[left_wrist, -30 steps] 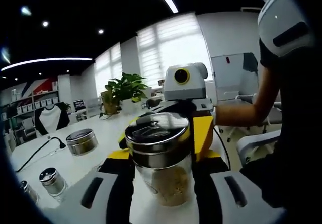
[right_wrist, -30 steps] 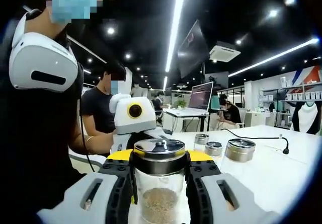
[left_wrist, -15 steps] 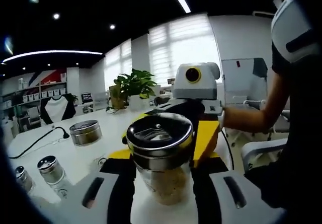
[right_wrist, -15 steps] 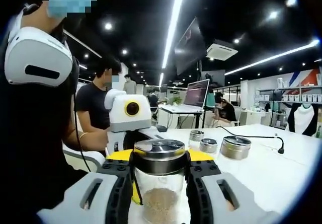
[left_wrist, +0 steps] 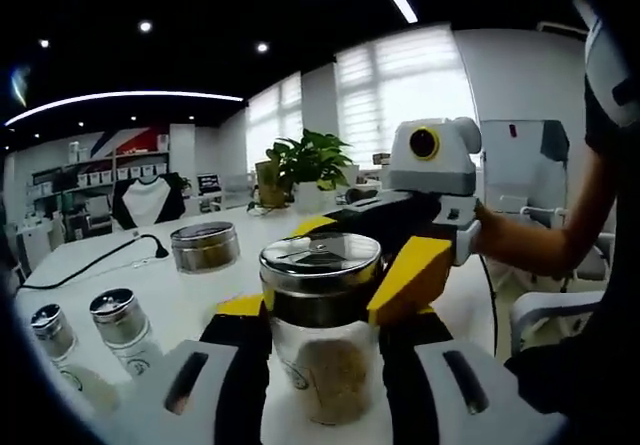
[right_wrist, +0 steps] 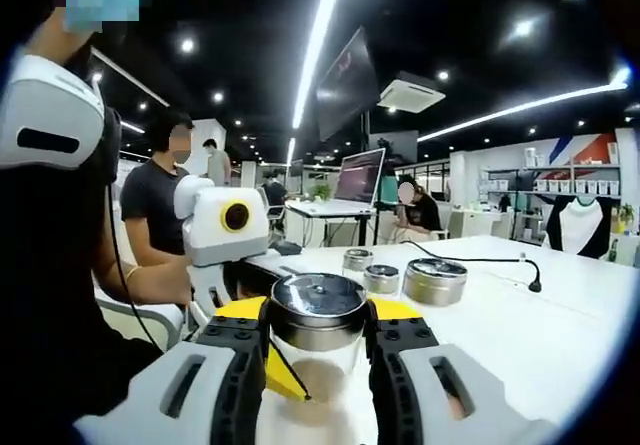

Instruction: Rotate the seasoning bottle until the label or dispensing opening points toward the visible target arrow and the bottle remains upright within the marked orientation range

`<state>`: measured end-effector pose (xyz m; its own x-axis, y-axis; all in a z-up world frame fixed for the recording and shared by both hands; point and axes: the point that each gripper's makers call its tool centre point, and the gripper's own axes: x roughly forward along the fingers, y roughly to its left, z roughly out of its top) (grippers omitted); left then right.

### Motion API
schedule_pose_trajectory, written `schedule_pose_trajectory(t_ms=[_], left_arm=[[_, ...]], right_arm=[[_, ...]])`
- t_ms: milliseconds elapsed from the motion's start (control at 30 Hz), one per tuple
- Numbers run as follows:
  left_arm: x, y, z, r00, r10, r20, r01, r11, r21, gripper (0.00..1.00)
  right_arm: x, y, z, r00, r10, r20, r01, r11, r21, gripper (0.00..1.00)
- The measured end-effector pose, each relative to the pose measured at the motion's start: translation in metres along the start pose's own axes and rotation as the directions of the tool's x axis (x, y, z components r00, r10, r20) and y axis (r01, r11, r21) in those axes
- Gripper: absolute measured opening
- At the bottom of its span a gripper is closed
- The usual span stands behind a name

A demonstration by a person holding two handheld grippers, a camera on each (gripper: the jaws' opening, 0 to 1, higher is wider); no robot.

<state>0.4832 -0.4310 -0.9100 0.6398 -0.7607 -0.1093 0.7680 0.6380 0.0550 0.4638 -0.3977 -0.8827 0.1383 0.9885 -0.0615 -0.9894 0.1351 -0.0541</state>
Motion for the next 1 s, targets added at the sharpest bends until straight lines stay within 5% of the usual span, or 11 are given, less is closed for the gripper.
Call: schedule_pose_trajectory(t_ms=[400, 800, 1000], left_arm=[[0.010, 0.006, 0.002, 0.993, 0.117, 0.022, -0.117, 0.993, 0.000, 0.44], [0.011, 0.012, 0.004, 0.959, 0.276, 0.064, -0.272, 0.960, -0.061, 0.44], [0.013, 0.015, 0.005, 0.943, 0.327, 0.068, -0.323, 0.944, -0.067, 0.44]], right_arm=[[-0.002, -0.019, 0.010, 0.982, -0.190, 0.021, 0.188, 0.981, 0.055, 0.37], [-0.008, -0.025, 0.006, 0.933, -0.359, -0.017, 0.360, 0.931, 0.057, 0.40], [-0.006, -0.022, 0.009, 0.920, -0.392, -0.010, 0.391, 0.916, 0.092, 0.41]])
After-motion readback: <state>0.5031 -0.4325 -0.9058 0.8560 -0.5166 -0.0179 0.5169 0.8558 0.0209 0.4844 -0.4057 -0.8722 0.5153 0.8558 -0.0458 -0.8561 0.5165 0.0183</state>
